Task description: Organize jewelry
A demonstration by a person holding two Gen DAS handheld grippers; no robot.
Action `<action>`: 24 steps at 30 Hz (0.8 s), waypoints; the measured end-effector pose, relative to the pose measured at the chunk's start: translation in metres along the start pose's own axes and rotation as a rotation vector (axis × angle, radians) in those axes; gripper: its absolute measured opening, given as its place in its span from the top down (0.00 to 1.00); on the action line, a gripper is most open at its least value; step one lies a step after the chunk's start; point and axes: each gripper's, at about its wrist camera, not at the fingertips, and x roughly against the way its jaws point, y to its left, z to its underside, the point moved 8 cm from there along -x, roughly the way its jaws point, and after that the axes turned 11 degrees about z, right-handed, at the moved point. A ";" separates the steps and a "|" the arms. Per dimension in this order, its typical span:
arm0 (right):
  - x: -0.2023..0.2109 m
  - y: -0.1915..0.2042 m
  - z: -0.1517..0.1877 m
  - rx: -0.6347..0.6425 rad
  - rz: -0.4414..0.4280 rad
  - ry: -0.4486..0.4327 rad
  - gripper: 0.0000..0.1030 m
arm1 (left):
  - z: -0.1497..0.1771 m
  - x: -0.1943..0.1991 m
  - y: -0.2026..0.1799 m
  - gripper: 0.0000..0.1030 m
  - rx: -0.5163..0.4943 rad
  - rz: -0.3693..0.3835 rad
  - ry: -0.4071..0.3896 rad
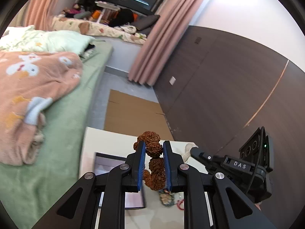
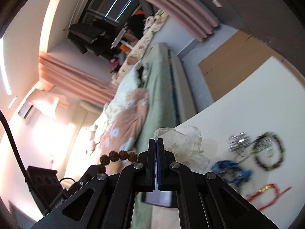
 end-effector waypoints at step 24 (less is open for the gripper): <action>-0.011 -0.032 0.003 -0.025 0.124 0.076 0.40 | 0.017 -0.005 0.042 0.26 0.051 -0.196 0.038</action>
